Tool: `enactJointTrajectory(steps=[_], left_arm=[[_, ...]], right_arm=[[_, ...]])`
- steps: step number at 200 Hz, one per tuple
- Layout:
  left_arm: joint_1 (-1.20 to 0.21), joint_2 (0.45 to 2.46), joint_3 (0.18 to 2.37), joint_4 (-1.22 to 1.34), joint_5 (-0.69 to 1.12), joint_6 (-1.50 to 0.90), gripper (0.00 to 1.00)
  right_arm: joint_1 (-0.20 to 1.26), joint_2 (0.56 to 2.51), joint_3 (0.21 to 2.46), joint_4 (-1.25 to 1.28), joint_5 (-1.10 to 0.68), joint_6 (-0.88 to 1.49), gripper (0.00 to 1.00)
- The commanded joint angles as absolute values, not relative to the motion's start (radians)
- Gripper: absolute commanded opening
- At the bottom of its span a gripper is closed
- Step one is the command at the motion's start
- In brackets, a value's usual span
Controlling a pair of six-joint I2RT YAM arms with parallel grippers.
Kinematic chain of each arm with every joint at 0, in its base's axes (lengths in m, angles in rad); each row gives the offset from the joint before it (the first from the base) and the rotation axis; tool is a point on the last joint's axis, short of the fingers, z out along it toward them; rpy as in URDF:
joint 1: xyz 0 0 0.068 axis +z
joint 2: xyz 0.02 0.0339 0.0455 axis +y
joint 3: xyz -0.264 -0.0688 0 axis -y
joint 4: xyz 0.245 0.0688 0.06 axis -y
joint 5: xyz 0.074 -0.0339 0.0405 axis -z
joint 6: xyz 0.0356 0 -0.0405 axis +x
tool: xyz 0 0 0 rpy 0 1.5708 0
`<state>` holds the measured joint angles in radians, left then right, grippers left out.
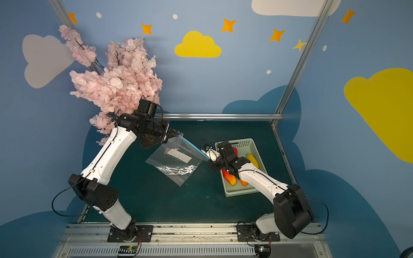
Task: Place the mango in a zip-top bag and seal the zipper
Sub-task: Unzip the zipper on the zipper food storage bag.
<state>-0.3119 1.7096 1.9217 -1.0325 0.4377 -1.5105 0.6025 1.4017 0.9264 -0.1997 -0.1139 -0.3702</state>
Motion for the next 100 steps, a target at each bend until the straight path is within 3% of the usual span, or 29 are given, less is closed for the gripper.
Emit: enactJointTrajectory(steps=[1,40,63,86,100], left_arm=[[-0.296,1.712,1.948,-1.02,0.434,-1.495,0.03],[-0.303,1.72,1.943,-1.018,0.446,-1.486,0.03],[-0.307,1.734,1.943,-1.018,0.479,-1.462,0.03],[-0.308,1.745,1.958,-1.037,0.518,-1.413,0.03],[-0.307,1.757,1.99,-1.087,0.535,-1.357,0.03]], right_arm=[[0.588,1.381,0.889,-0.27,-0.102,-0.354,0.0],[0.592,1.383,0.932,-0.29,-0.133,-0.356,0.01],[0.593,1.355,0.994,-0.332,-0.193,-0.317,0.22],[0.566,1.292,1.059,-0.387,-0.365,-0.22,0.5],[0.543,1.261,1.094,-0.416,-0.457,-0.176,0.58]])
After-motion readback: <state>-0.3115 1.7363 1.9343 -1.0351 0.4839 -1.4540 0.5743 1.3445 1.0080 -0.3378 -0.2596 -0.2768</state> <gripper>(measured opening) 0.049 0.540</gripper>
